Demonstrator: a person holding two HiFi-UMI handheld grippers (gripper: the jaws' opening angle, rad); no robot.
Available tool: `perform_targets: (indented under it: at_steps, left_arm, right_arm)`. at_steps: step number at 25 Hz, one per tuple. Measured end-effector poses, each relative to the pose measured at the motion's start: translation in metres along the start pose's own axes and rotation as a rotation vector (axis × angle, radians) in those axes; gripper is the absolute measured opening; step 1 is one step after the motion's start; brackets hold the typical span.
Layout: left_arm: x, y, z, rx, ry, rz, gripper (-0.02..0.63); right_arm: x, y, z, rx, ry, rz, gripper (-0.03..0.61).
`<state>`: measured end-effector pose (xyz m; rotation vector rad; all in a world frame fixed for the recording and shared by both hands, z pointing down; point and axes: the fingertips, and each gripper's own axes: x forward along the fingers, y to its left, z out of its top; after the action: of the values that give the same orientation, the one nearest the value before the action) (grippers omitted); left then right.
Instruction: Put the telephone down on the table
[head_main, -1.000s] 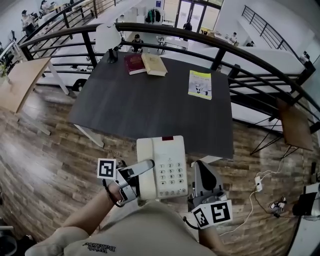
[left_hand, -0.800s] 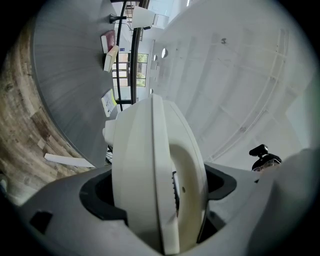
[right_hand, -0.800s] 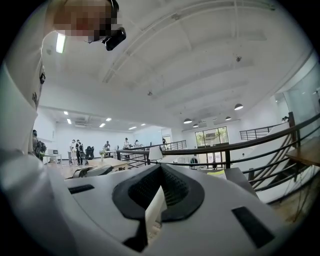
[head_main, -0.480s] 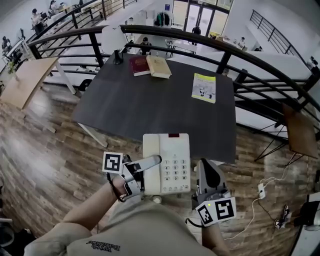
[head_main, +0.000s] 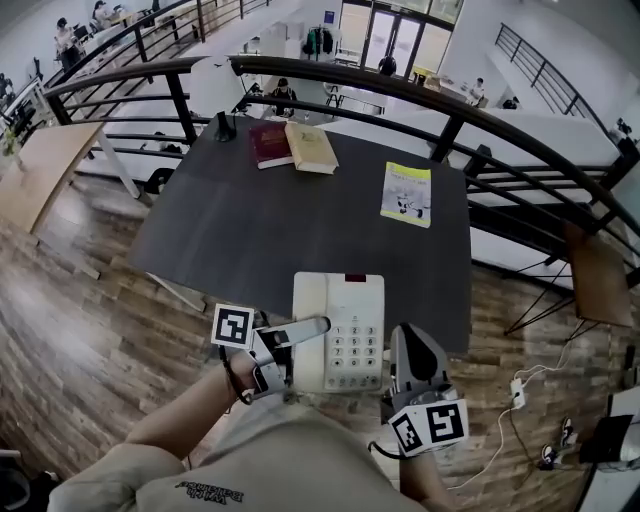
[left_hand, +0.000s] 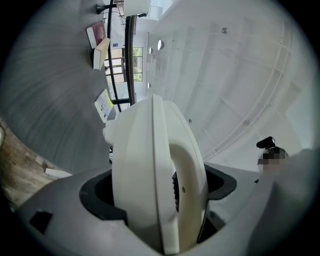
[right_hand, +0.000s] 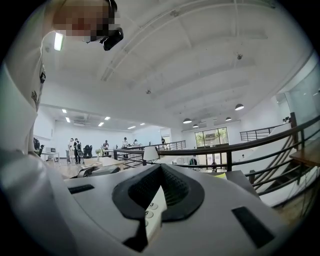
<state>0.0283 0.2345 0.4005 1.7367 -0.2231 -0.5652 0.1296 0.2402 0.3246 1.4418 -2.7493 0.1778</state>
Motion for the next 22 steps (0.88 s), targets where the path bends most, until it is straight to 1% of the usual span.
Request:
perform_targets:
  at_steps: [6, 12, 19, 22]
  left_arm:
    - [0.010, 0.024, 0.065, -0.010, 0.042, -0.002, 0.454]
    - [0.019, 0.046, 0.133, -0.013, 0.082, 0.026, 0.454]
    - [0.029, 0.066, 0.198, -0.036, 0.128, 0.029, 0.454]
    - [0.034, 0.070, 0.219, -0.045, 0.152, 0.021, 0.454]
  right_arm:
    - [0.072, -0.016, -0.001, -0.004, 0.028, -0.023, 0.002]
    - [0.143, -0.036, 0.006, 0.018, 0.046, -0.067, 0.002]
    - [0.216, -0.051, 0.015, 0.017, 0.063, -0.101, 0.002]
    - [0.240, -0.057, 0.019, 0.017, 0.067, -0.123, 0.002]
